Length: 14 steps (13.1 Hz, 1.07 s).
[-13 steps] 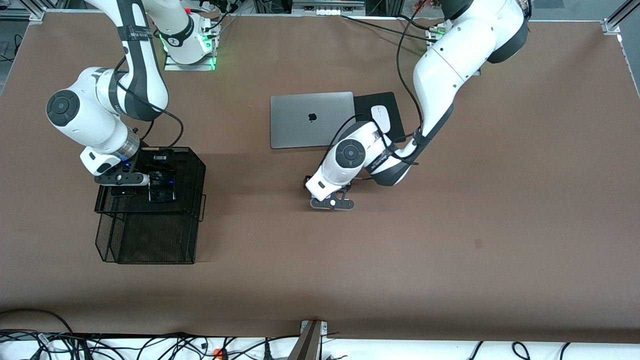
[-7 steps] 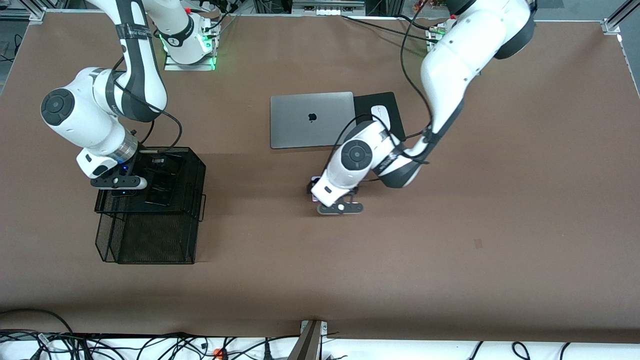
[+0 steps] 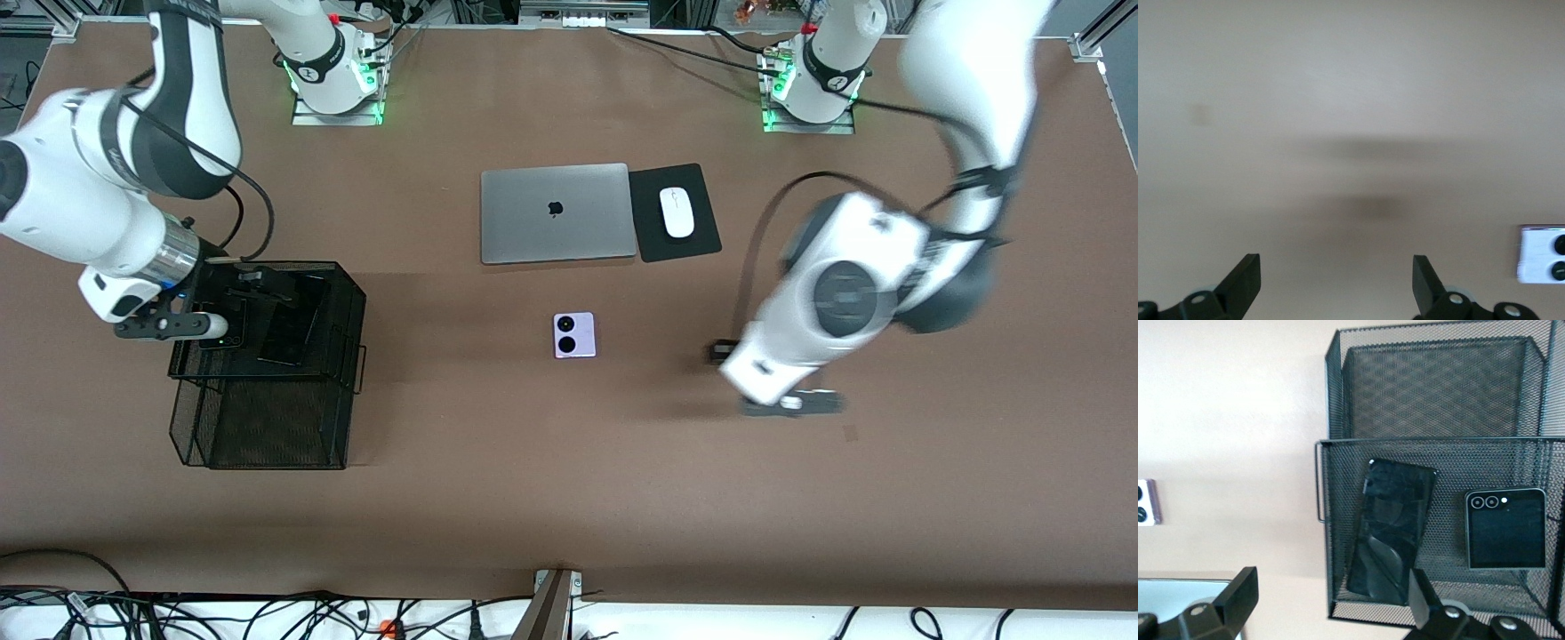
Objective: Place phones with both arms
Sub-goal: 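Grasp the white phone with the right gripper while the left gripper returns to rest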
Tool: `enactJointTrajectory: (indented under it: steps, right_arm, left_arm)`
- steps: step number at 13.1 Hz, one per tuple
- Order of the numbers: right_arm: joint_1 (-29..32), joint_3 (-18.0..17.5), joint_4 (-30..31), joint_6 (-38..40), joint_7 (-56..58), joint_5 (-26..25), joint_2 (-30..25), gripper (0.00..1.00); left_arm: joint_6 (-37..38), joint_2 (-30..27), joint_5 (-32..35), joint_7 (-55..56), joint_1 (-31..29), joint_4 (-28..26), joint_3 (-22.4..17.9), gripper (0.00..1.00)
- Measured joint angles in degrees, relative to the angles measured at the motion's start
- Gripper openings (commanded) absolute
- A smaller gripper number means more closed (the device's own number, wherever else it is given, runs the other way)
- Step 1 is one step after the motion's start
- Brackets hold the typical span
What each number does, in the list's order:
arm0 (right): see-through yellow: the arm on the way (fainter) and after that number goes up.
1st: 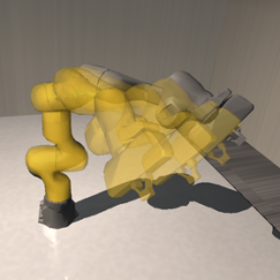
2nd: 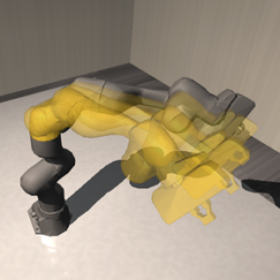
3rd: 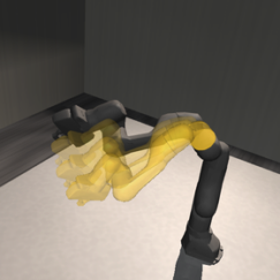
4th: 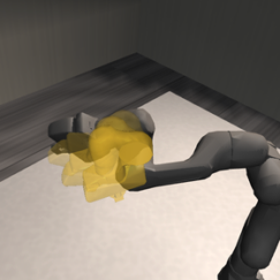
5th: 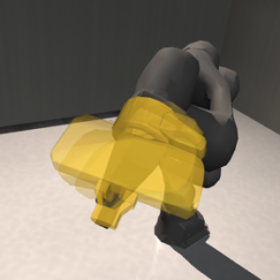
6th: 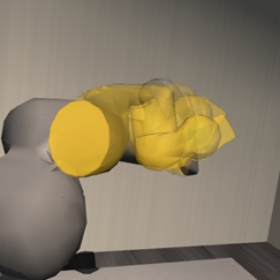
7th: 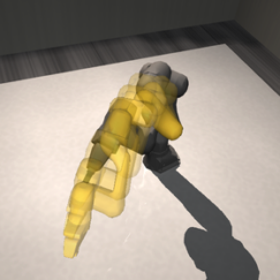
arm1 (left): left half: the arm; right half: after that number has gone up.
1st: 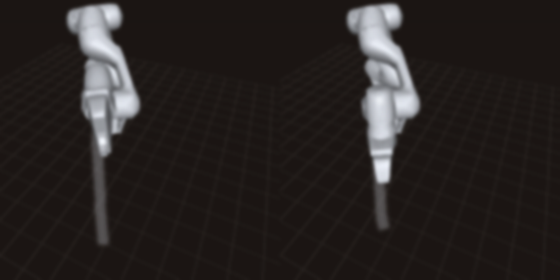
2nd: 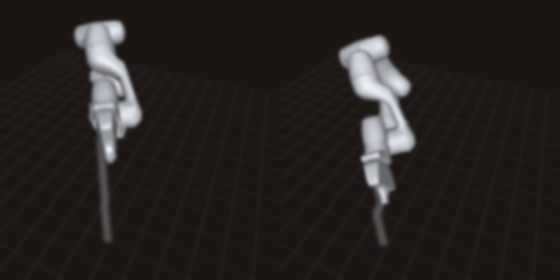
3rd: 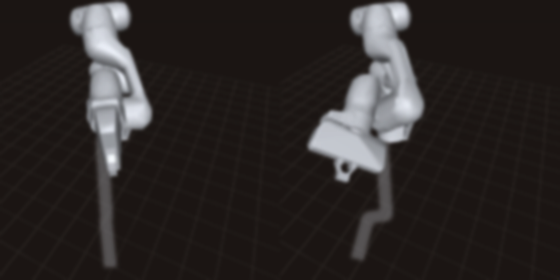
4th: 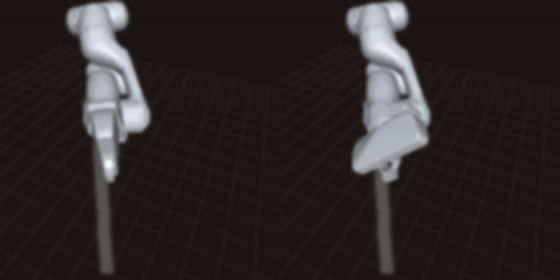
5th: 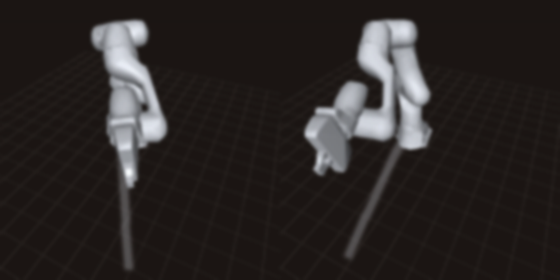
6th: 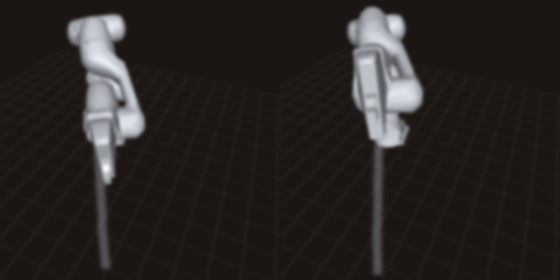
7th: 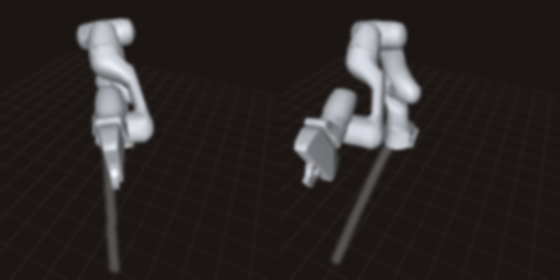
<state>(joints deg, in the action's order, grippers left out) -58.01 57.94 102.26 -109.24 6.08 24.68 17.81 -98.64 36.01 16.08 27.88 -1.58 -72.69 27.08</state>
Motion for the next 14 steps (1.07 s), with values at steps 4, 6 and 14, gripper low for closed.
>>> enactJointTrajectory:
  steps: [4,6,14]
  right_arm:
    - [-0.62,-5.59,-7.05,1.51,-13.8,-0.01,4.92,1.0]
    - [-0.93,-10.43,-11.39,1.45,-23.39,0.0,9.28,1.0]
    - [-3.46,-23.54,-31.12,-5.44,-51.84,0.0,30.16,1.0]
  left_arm:
    - [9.69,-8.16,-0.47,-13.72,-8.62,-0.04,-0.02,1.0]
    - [10.93,-11.82,-3.69,-21.15,-11.81,-0.47,-1.77,1.0]
    - [7.99,-29.59,-14.12,-32.64,1.56,-12.52,-31.63,1.0]
